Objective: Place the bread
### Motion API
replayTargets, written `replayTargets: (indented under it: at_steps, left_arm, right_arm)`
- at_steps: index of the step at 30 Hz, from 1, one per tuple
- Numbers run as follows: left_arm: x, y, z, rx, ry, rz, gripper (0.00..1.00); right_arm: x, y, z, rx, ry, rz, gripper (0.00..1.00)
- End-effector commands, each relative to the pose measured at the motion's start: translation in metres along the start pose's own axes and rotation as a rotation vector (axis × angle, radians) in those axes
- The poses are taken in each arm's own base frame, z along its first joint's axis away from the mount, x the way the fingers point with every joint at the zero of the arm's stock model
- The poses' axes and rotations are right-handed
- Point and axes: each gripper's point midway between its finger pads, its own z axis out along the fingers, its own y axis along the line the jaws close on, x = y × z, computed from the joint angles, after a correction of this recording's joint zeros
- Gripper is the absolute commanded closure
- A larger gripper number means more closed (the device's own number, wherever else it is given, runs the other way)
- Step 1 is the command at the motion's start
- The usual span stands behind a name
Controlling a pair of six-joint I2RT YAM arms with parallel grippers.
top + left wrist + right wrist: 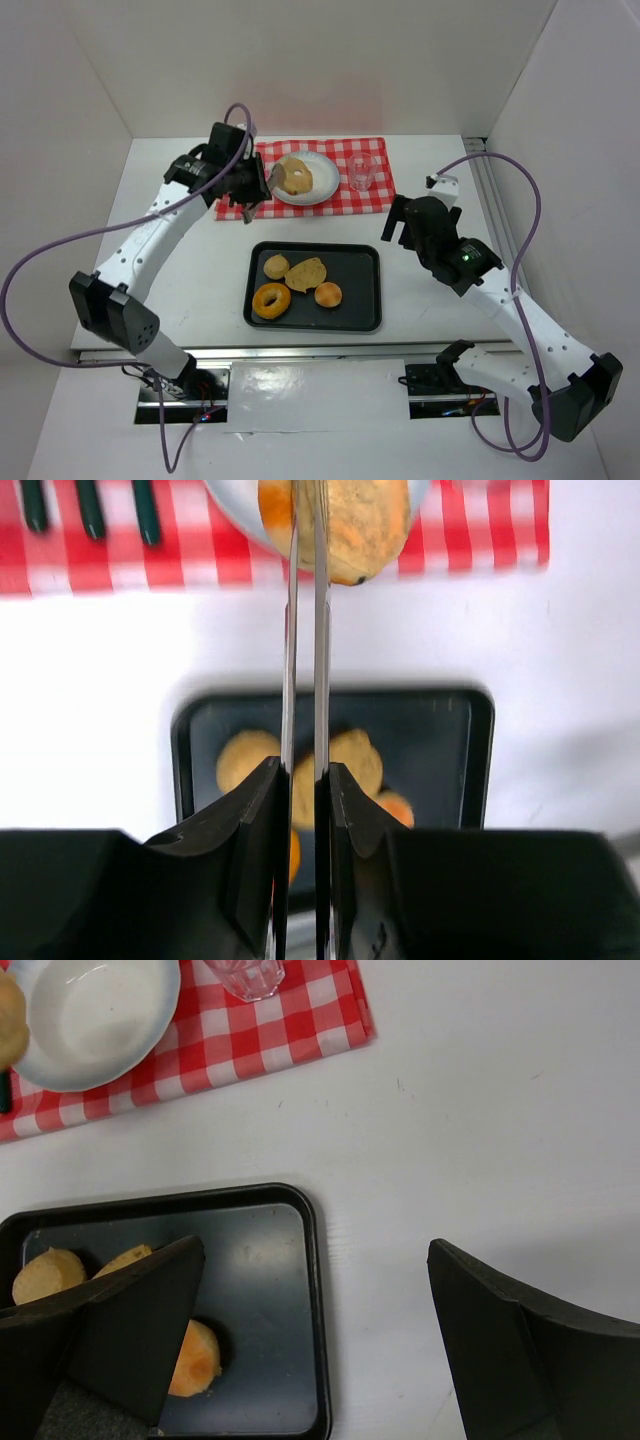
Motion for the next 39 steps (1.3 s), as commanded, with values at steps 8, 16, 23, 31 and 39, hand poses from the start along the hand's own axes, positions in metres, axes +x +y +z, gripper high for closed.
replayTargets:
  at_steps: [8,16,23,31,39]
  left_arm:
    - [-0.071,0.01,0.117,0.113,-0.003,-0.083,1.0]
    - [-0.06,0.016,0.128,0.071,0.019,-0.105,0.48]
    - [-0.067,0.005,0.104,0.086,-0.035,-0.077,0.32]
    - [-0.08,0.007,0.069,0.043,-0.115,-0.078,0.32]
    - [-0.043,0.023,0.01,-0.025,-0.11,-0.02,0.36]
  right_arm:
    - [-0.012,0.0,0.001,0.01,-0.032,0.024,0.0]
    - [-0.009,-0.004,-0.003,0.014,-0.025,0.037,0.0]
    - [-0.008,-0.002,-0.003,0.005,-0.019,0.046,0.0]
    - [-0.011,0.0,-0.009,-0.018,-0.021,0.063,0.0]
    - [-0.01,0.004,-0.013,-0.053,-0.019,0.072,0.0]
